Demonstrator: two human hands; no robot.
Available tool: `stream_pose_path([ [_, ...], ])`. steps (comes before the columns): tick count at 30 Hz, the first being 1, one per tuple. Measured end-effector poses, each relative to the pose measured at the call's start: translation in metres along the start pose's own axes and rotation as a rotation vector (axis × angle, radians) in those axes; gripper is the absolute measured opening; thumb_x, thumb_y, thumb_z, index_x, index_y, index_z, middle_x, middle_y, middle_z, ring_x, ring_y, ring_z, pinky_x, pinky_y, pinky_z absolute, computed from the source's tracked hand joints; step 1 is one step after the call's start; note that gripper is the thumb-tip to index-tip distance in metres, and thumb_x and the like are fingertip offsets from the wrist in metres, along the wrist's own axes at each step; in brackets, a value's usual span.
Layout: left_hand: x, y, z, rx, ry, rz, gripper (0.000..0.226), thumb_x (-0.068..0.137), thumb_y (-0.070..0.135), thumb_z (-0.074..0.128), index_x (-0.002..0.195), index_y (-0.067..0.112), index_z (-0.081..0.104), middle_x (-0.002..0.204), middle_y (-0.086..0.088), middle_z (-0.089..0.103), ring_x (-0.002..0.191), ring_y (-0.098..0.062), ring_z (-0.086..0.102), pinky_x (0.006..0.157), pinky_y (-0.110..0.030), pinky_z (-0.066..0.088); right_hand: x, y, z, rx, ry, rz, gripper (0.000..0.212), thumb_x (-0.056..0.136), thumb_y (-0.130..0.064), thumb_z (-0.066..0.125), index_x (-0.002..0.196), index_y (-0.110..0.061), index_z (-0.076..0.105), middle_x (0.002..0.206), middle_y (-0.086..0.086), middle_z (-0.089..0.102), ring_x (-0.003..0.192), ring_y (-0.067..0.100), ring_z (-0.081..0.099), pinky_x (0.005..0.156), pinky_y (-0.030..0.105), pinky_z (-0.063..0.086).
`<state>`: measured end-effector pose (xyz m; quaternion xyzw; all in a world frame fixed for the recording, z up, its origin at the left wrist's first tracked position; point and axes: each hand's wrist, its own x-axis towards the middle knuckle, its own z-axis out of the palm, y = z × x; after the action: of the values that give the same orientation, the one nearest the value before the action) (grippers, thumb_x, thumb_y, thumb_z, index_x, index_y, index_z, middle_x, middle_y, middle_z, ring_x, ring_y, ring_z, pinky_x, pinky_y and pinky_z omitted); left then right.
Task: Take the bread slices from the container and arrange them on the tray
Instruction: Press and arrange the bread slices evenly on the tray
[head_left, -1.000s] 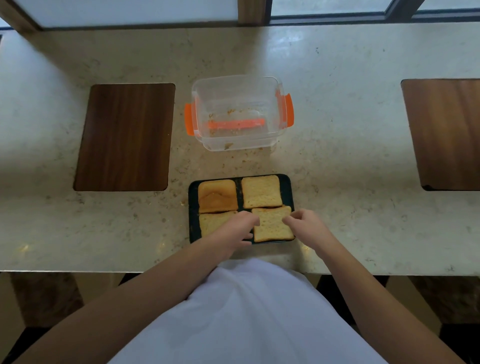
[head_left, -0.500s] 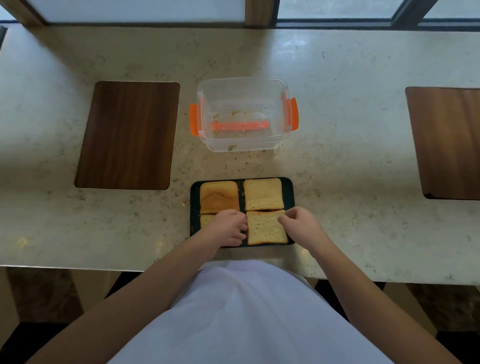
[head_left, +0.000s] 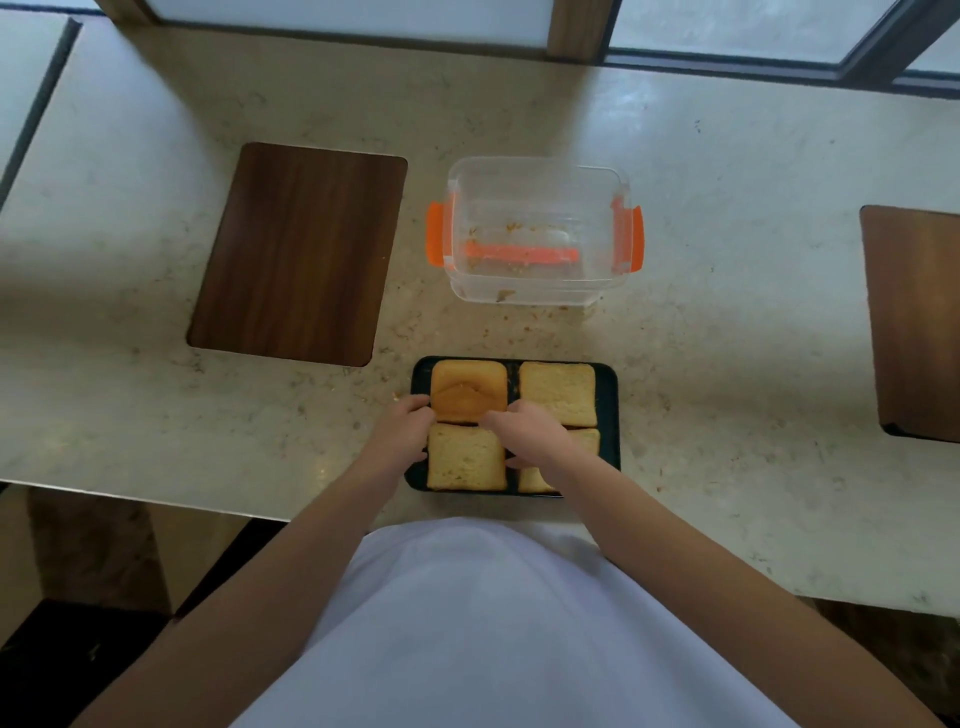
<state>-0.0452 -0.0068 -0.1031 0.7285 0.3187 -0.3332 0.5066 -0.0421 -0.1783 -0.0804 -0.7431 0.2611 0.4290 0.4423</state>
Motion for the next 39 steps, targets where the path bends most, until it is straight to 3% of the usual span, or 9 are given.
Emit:
stream_pose_path([
  [12, 0.003, 0.003, -0.009, 0.006, -0.043, 0.030, 0.033, 0.096, 0.033, 0.046, 0.128, 0.031, 0.055, 0.113, 0.003, 0.062, 0.100, -0.015, 0.060, 0.070, -0.030, 0.049, 0.012, 0.004, 0.006, 0.065, -0.005, -0.006, 0.035, 0.095, -0.035, 0.060, 0.124, -0.016, 0.058, 0.118, 0.010, 0.061, 0.094, 0.017, 0.060, 0.096, 0.042, 0.058],
  [16, 0.005, 0.000, -0.012, 0.032, -0.068, 0.031, 0.030, 0.095, 0.034, 0.048, 0.124, 0.033, 0.055, 0.114, 0.005, 0.061, 0.103, -0.015, 0.060, 0.070, -0.030, 0.050, 0.011, 0.005, 0.007, 0.083, 0.017, -0.017, 0.046, 0.095, -0.031, 0.059, 0.131, -0.002, 0.054, 0.140, 0.025, 0.055, 0.119, 0.032, 0.058, 0.088, 0.036, 0.058],
  [19, 0.004, 0.000, -0.013, 0.021, -0.069, 0.041, 0.026, 0.094, 0.034, 0.050, 0.119, 0.033, 0.056, 0.113, 0.009, 0.059, 0.102, -0.013, 0.058, 0.069, -0.029, 0.050, 0.011, 0.007, 0.007, 0.115, 0.003, -0.015, 0.026, 0.096, -0.031, 0.059, 0.116, -0.014, 0.059, 0.137, 0.022, 0.055, 0.115, 0.024, 0.056, 0.082, 0.032, 0.058],
  [24, 0.005, 0.000, -0.009, 0.000, -0.054, 0.023, 0.013, 0.095, 0.031, 0.051, 0.103, 0.037, 0.060, 0.113, 0.005, 0.060, 0.100, -0.014, 0.059, 0.069, -0.030, 0.052, 0.012, 0.012, 0.005, 0.139, -0.007, -0.022, 0.046, 0.096, -0.033, 0.058, 0.137, -0.012, 0.055, 0.112, 0.009, 0.062, 0.100, 0.018, 0.060, 0.082, 0.032, 0.058],
  [28, -0.005, 0.003, -0.005, 0.136, -0.019, 0.075, 0.042, 0.098, 0.031, 0.050, 0.139, 0.020, 0.052, 0.119, 0.008, 0.058, 0.101, -0.015, 0.058, 0.080, -0.034, 0.048, 0.012, 0.016, 0.002, 0.148, -0.015, -0.019, 0.056, 0.096, -0.036, 0.058, 0.147, -0.015, 0.047, 0.104, -0.005, 0.056, 0.099, 0.013, 0.057, 0.081, 0.032, 0.057],
  [31, -0.025, 0.001, 0.002, 0.501, 0.178, 0.419, 0.055, 0.094, 0.033, 0.053, 0.146, 0.016, 0.043, 0.137, -0.003, 0.052, 0.118, -0.020, 0.052, 0.092, -0.036, 0.042, 0.010, 0.024, -0.011, 0.170, 0.063, -0.068, 0.036, 0.098, -0.033, 0.059, 0.132, -0.021, 0.058, 0.106, -0.001, 0.064, 0.092, 0.011, 0.061, 0.079, 0.032, 0.058],
  [33, -0.035, 0.010, 0.015, 0.448, 0.113, 0.485, 0.056, 0.094, 0.035, 0.054, 0.146, 0.019, 0.045, 0.143, -0.003, 0.051, 0.125, -0.018, 0.051, 0.099, -0.037, 0.044, 0.008, 0.038, -0.029, 0.154, 0.183, -0.098, 0.032, 0.098, -0.034, 0.059, 0.127, -0.022, 0.059, 0.115, 0.000, 0.065, 0.100, 0.013, 0.062, 0.088, 0.038, 0.058],
  [36, -0.037, 0.029, 0.044, 0.291, -0.195, 0.246, 0.062, 0.094, 0.043, 0.052, 0.152, 0.024, 0.040, 0.147, 0.004, 0.051, 0.127, -0.017, 0.052, 0.106, -0.041, 0.046, 0.006, 0.060, -0.058, 0.195, 0.319, -0.072, 0.047, 0.097, -0.031, 0.059, 0.141, -0.014, 0.054, 0.124, -0.002, 0.060, 0.115, 0.018, 0.059, 0.100, 0.046, 0.055],
  [39, -0.033, 0.041, 0.073, 0.279, -0.318, 0.129, 0.066, 0.093, 0.043, 0.053, 0.155, 0.029, 0.035, 0.144, 0.004, 0.051, 0.122, -0.017, 0.053, 0.106, -0.046, 0.048, 0.005, 0.073, -0.076, 0.220, 0.304, -0.007, 0.043, 0.096, -0.030, 0.059, 0.135, -0.012, 0.059, 0.117, 0.001, 0.065, 0.103, 0.016, 0.061, 0.095, 0.043, 0.057],
])
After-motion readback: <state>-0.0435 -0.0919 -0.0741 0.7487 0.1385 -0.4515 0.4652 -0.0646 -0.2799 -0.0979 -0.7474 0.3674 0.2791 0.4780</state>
